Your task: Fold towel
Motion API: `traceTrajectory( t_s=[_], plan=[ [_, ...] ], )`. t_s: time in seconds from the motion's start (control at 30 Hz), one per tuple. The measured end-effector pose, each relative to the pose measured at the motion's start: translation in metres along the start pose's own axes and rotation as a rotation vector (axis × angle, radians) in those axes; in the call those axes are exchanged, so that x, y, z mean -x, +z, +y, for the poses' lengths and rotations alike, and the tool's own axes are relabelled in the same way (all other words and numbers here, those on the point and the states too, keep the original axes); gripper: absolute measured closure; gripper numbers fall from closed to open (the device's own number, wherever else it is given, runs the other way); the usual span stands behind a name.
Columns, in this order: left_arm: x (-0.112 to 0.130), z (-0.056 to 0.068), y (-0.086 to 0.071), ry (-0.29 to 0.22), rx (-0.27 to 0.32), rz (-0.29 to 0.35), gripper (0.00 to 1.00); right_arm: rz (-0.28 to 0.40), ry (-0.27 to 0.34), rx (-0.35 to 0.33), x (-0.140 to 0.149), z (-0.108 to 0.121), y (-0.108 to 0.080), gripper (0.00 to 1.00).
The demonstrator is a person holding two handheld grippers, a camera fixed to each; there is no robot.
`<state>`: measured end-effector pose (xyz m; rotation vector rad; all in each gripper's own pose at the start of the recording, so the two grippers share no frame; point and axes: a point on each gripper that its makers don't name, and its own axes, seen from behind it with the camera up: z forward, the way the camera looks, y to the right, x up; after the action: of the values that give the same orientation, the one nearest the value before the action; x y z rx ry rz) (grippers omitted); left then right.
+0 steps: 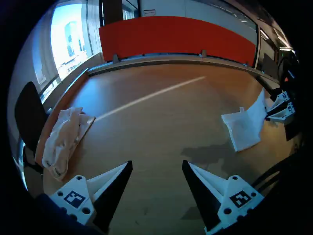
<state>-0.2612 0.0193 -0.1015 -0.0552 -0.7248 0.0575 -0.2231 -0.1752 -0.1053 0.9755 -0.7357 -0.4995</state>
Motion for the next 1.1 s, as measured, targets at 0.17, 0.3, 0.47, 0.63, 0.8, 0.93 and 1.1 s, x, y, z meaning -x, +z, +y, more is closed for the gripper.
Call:
traceTrajectory(
  t_s=[0.17,0.3,0.47,0.63,0.8,0.93,1.1],
  plan=[
    [0.002,-0.002,-0.001,-0.003,-0.005,-0.001,0.06,-0.012,-0.022,-0.029,-0.001,-0.008,0.007,0.94],
    [0.003,-0.005,-0.002,-0.008,-0.01,-0.002,0.06,-0.018,-0.04,-0.05,-0.004,-0.014,0.011,0.94],
    [0.006,-0.009,-0.004,-0.018,-0.018,-0.006,0.06,-0.027,-0.06,-0.056,-0.005,-0.017,0.016,0.93],
    [0.009,-0.012,-0.004,-0.022,-0.023,-0.01,0.06,-0.043,-0.066,-0.068,-0.001,-0.021,0.019,0.81],
    [0.008,-0.013,-0.003,-0.021,-0.023,-0.009,0.06,-0.05,-0.048,-0.061,0.002,-0.021,0.017,0.08],
    [0.006,-0.012,-0.002,-0.018,-0.02,-0.008,0.06,-0.043,-0.023,-0.044,0.004,-0.015,0.014,0.05],
    [0.004,-0.01,0.0,-0.011,-0.016,-0.006,0.06,-0.04,-0.004,-0.027,0.007,-0.009,0.009,0.05]
  ],
)
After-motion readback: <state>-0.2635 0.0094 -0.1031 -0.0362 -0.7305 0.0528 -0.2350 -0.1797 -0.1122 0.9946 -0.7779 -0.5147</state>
